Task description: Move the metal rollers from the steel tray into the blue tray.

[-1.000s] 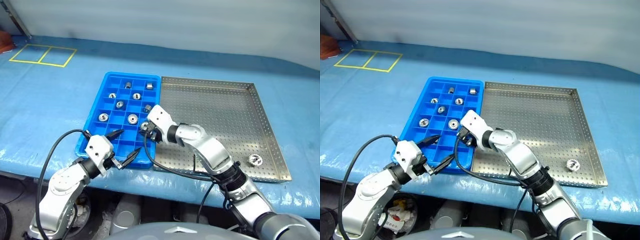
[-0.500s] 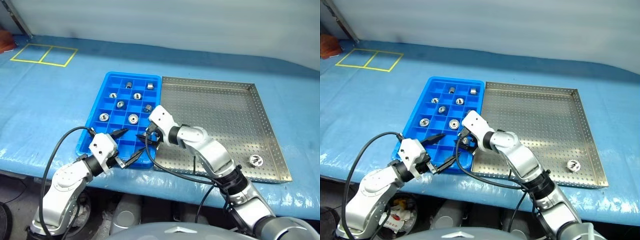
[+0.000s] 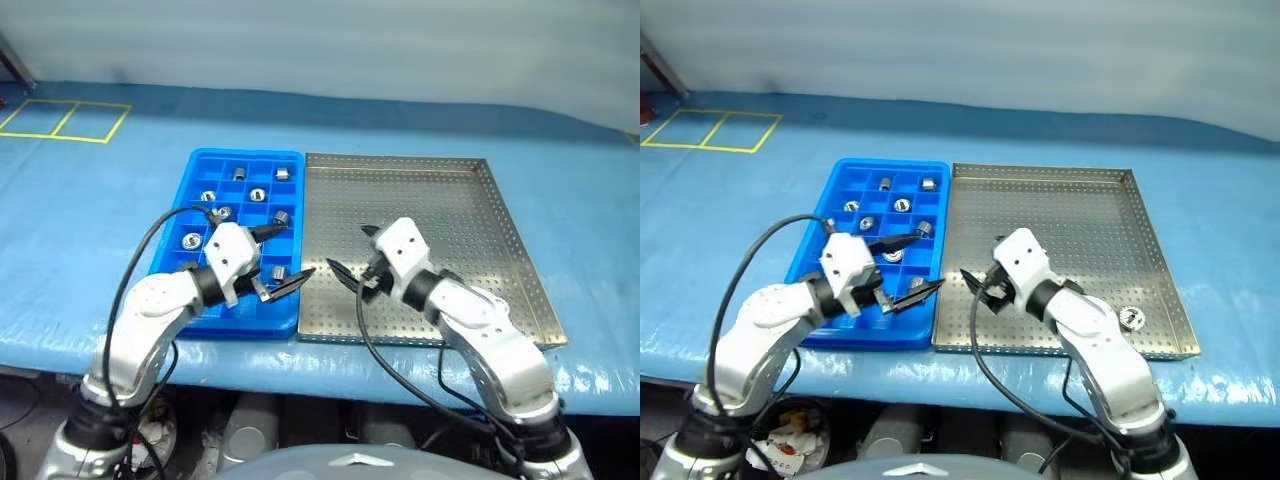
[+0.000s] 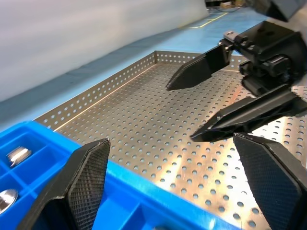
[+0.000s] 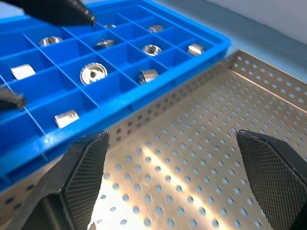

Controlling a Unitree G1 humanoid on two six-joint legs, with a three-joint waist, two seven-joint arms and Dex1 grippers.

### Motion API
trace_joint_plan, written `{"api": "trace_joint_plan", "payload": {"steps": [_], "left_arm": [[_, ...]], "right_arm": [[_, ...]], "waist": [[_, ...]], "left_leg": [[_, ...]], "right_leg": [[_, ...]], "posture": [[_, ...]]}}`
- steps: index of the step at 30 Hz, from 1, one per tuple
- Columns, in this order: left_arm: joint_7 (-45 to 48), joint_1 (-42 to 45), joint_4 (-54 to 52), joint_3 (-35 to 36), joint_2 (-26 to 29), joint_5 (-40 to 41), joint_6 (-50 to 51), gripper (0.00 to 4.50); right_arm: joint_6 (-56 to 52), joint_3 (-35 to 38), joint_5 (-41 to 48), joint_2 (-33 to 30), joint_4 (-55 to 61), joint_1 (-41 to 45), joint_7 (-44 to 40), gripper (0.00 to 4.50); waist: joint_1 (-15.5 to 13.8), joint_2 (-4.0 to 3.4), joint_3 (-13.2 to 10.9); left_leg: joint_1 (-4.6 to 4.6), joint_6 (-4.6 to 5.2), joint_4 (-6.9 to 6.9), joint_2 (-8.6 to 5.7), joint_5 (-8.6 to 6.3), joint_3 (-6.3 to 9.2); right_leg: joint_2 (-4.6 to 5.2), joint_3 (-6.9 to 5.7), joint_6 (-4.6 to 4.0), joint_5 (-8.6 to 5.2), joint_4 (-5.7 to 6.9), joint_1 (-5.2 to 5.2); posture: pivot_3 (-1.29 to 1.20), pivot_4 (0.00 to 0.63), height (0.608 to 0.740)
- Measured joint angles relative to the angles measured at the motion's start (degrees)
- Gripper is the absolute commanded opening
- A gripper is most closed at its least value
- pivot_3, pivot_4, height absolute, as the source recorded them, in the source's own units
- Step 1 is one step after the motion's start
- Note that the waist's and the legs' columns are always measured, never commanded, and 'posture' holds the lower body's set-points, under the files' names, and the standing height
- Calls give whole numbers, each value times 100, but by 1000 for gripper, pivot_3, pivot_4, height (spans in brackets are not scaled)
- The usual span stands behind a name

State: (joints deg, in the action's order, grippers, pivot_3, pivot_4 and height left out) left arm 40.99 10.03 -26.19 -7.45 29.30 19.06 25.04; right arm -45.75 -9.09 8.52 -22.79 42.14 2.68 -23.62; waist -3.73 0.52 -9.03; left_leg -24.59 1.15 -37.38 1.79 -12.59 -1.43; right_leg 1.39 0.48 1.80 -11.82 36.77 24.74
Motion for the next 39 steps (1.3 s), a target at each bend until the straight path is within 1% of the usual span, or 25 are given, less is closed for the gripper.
{"api": "trace_joint_plan", "payload": {"steps": [5, 9, 13, 15, 17, 20, 28, 31, 36, 39], "left_arm": [[307, 780, 624, -515, -114, -129, 23, 4500], [646, 1494, 1426, -985, -390, -352, -159, 4500], [972, 2136, 2224, -1367, -860, -531, -363, 4500], [1143, 2497, 2719, -1546, -1128, -633, -485, 4500], [1240, 2724, 3073, -1643, -1291, -748, -646, 4500], [1445, 3171, 3947, -1833, -1636, -1009, -1096, 4500], [1784, 4048, 6392, -2093, -2622, -1687, -2627, 4500], [1739, 4291, 7167, -2125, -3004, -1939, -3025, 4500], [1336, 4694, 8342, -2108, -3621, -2356, -3532, 4500], [938, 4761, 8822, -2077, -3684, -2557, -3731, 4500]], "right_arm": [[-306, 358, -11, -71, 824, -809, 264, 4465], [-462, 691, -44, -61, 1429, -1699, 543, 4465], [35, 856, -31, -32, 1535, -2578, 918, 4465], [529, 816, 11, -21, 1538, -3025, 1175, 4465], [871, 733, 35, -26, 1540, -3281, 1359, 4465], [1565, 516, 77, -48, 1540, -3825, 1724, 4465], [2743, 112, 100, -239, 1538, -5010, 2587, 4465], [3015, 37, 79, -251, 1538, -5257, 2844, 4465], [3421, -119, -83, -266, 1538, -5626, 3213, 4465], [3587, -270, -217, -239, 1538, -5774, 3355, 4465]], "waist": [[248, 0, 0], [342, 3, 1], [498, 4, 2], [603, 4, 3], [707, 4, 3], [836, 4, 4], [1079, 13, 3], [1187, 15, 2], [1441, 21, -1], [1645, 20, 0]], "left_leg": [[5, 0, -11, -2, 0, 2], [2, 1, -29, -5, 0, 5], [0, 10, -52, -9, -4, 3], [4, 14, -57, -9, -6, 4], [5, 15, -58, -8, -6, 5], [5, 16, -56, -9, -6, 4], [1, 29, -57, -15, -15, 1], [1, 33, -57, -17, -18, 0], [0, 35, -49, -12, -21, 2], [4, 36, -43, -9, -22, 0]], "right_leg": [[-1, 5, 5, 3, 5, -6], [-3, 7, 12, 7, 8, -12], [-1, 15, 25, 14, 8, -18], [0, 26, 29, 17, 11, -18], [-1, 31, 31, 18, 11, -17], [-1, 32, 31, 18, 12, -17], [7, 40, 37, 15, 6, -14], [11, 41, 41, 13, 6, -13], [19, 40, 49, 7, 4, -10], [23, 41, 51, 5, 4, -11]], "posture": [[-50, 150, 740], [-127, 150, 740], [-179, 150, 740], [-206, 150, 740], [-230, 150, 740], [-263, 150, 740], [-342, 150, 740], [-371, 150, 740], [-421, 150, 740], [-443, 150, 740]]}}
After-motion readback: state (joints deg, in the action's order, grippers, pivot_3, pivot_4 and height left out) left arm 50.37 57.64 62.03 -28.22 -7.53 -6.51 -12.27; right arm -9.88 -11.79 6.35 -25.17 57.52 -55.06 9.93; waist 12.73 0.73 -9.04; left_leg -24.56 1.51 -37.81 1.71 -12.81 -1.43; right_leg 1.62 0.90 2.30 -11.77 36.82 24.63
